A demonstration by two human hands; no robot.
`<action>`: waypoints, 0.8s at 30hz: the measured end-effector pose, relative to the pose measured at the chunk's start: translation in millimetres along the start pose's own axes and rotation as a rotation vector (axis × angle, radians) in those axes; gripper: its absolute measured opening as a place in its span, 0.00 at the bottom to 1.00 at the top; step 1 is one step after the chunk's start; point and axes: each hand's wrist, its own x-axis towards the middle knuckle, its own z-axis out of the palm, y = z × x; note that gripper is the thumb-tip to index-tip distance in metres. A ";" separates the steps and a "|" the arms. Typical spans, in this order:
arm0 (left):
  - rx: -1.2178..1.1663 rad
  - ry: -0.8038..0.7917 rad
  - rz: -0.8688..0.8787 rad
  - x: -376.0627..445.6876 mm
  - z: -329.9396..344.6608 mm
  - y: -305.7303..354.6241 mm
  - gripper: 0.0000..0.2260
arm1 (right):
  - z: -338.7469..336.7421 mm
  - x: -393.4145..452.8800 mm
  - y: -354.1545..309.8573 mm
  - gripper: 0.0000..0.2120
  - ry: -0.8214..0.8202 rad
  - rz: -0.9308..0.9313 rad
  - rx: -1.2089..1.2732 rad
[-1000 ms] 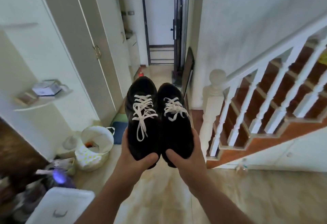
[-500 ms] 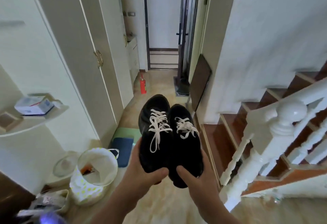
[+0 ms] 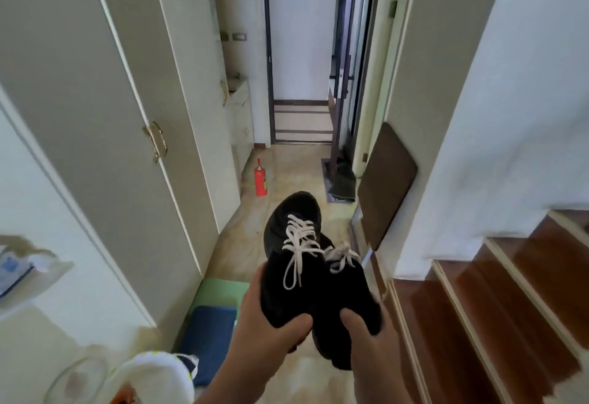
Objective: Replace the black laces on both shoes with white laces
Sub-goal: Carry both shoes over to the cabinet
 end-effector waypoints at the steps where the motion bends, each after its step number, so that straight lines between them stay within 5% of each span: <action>1: -0.033 0.048 -0.028 30.2 6.9 -9.7 0.31 | 6.3 35.3 -3.0 0.31 0.024 -0.024 -0.037; 5: -0.096 0.165 -0.069 156.7 27.1 -23.8 0.41 | 35.4 161.5 -46.8 0.42 -0.028 -0.152 -0.156; 12: -0.090 0.240 0.010 375.6 28.8 -8.0 0.44 | 132.6 361.3 -117.9 0.38 -0.076 -0.186 -0.096; 24: -0.113 0.037 0.000 801.0 -3.1 -14.8 0.40 | 315.0 702.0 -216.7 0.32 0.003 -0.355 0.023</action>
